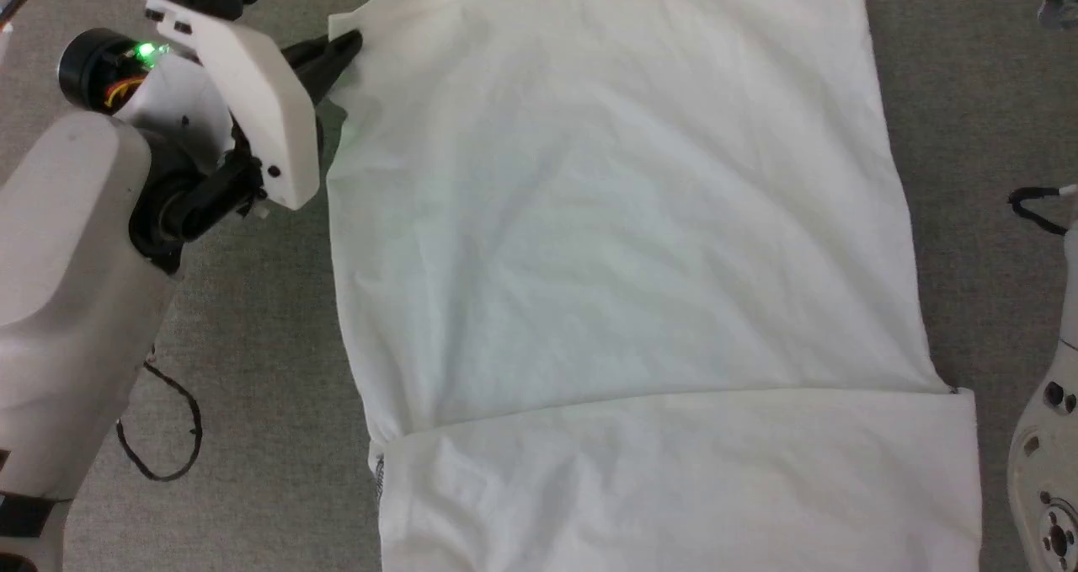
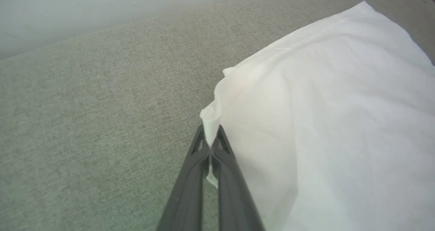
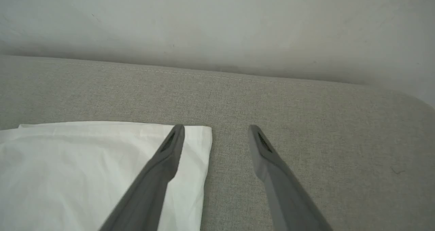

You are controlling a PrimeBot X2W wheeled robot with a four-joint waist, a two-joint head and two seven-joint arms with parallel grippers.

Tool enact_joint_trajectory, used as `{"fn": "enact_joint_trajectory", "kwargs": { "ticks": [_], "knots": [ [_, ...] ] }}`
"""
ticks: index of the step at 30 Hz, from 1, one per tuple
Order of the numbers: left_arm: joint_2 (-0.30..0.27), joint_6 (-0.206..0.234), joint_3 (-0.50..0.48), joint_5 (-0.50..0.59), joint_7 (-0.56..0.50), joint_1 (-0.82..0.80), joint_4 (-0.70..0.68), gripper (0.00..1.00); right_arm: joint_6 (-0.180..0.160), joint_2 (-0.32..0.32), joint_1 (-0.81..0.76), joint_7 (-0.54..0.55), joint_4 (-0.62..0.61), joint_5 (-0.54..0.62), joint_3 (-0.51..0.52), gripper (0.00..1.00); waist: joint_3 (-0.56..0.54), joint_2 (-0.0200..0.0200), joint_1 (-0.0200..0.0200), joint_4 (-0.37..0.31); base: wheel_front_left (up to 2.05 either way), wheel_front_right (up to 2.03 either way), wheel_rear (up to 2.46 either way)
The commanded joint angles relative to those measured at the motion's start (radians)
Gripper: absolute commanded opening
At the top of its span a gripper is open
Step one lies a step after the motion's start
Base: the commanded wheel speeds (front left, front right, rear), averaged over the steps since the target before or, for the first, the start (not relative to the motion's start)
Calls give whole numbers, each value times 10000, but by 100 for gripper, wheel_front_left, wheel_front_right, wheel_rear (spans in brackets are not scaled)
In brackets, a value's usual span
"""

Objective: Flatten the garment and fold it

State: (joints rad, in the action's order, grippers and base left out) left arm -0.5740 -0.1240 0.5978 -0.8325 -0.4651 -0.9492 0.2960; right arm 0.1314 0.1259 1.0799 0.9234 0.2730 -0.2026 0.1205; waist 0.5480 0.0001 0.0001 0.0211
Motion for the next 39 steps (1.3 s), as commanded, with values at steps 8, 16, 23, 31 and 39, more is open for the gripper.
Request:
{"fn": "enact_joint_trajectory", "kwargs": {
  "ticks": [8,16,23,31,39],
  "knots": [
    [294,-67,288,-205,300,-688,-61,0,-7,-325,-60,525,459,1065,258,100,1145,-1,-1,785,0,0,0],
    [384,-67,575,-393,573,-1071,102,0,-7,-563,-88,874,580,1657,669,100,1604,-1,-1,1036,0,0,0],
    [343,-67,776,-625,786,-1233,394,0,-7,-681,-180,1295,457,1662,722,0,1625,-1,-1,1065,0,0,0],
    [123,-67,548,-371,2138,-1500,659,0,-7,-658,-49,-178,15,1688,690,0,1133,-1,-1,911,0,0,0],
    [-139,144,147,396,4013,-1678,1170,0,-7,-303,5,-1533,259,1452,576,0,215,-1,-1,588,0,0,0]
  ]
}}
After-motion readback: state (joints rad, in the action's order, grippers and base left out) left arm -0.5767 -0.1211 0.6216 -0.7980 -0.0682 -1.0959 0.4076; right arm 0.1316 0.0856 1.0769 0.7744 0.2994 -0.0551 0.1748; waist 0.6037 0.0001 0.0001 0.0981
